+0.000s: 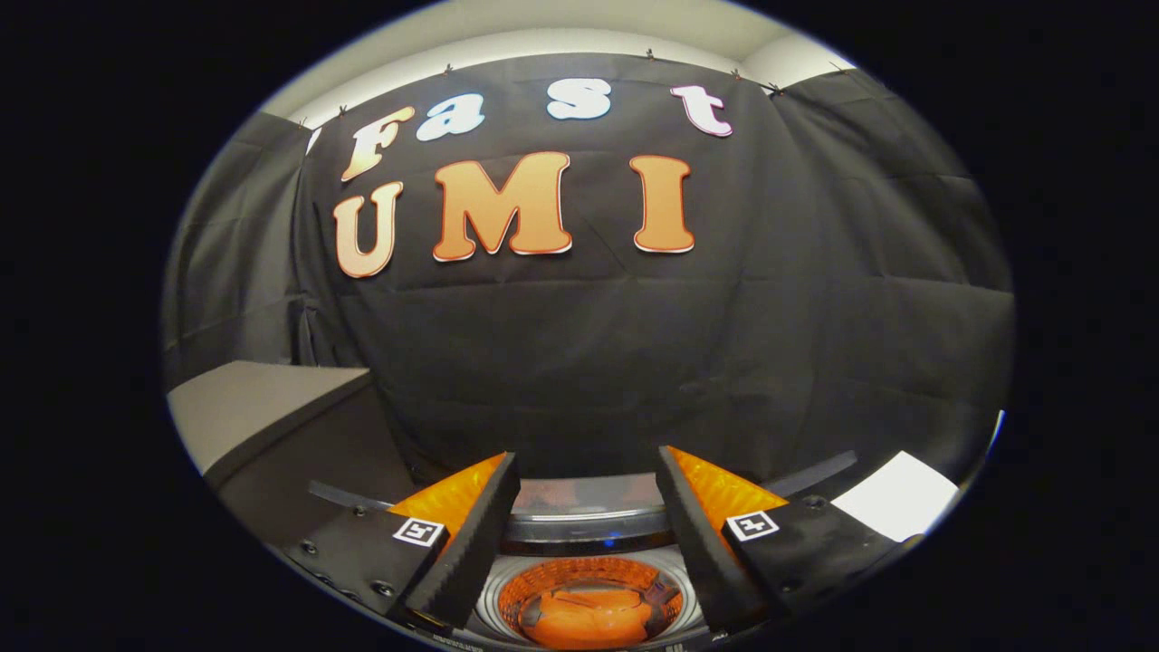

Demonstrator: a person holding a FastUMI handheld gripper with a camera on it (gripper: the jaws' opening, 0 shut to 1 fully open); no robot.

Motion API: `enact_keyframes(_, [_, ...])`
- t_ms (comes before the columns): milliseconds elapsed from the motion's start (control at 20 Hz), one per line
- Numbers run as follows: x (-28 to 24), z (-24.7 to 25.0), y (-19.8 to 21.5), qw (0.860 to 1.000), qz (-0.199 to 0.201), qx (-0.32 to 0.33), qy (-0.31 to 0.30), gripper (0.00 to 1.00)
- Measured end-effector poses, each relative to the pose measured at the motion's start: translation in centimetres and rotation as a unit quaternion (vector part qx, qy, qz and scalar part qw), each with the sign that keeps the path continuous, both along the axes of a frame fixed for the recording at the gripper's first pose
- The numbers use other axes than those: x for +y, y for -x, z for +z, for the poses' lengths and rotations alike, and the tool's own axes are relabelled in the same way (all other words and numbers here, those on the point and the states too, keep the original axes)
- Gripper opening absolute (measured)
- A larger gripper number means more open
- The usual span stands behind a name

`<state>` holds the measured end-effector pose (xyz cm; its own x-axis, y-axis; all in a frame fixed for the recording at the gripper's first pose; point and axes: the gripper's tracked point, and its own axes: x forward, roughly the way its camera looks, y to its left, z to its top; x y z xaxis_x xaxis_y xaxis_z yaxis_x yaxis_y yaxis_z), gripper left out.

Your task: Put the clothes into the washing machine and then close the washing machine lid.

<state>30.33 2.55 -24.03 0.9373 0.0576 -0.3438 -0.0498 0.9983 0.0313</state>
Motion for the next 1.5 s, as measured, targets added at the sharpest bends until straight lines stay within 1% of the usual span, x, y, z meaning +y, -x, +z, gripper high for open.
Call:
enact_keyframes(50, [0.1, -1.3, 1.4, 1.000, 0.005, 0.009, 0.000, 0.98])
enact_keyframes(250, [-0.1, -3.9, 4.9, 1.000, 0.017, -0.003, 0.015, 0.97])
enact_keyframes(450, [-0.4, -5.6, 6.2, 0.999, 0.025, 0.004, 0.040, 0.97])
enact_keyframes(600, [0.3, -4.8, 6.7, 0.999, 0.036, 0.000, 0.037, 0.97])
enact_keyframes(750, [1.1, -2.2, 7.6, 0.999, 0.044, -0.017, 0.022, 0.97])
enact_keyframes(1050, [1.5, 6.4, 11.1, 0.996, 0.059, -0.065, -0.003, 0.97])
enact_keyframes(1150, [1.2, 10.0, 12.8, 0.994, 0.063, -0.089, 0.002, 0.97])
enact_keyframes(1250, [1.0, 12.4, 14.7, 0.993, 0.065, -0.102, 0.011, 0.97])
enact_keyframes(1500, [1.8, 16.3, 20.9, 0.990, 0.086, -0.113, 0.011, 0.97])
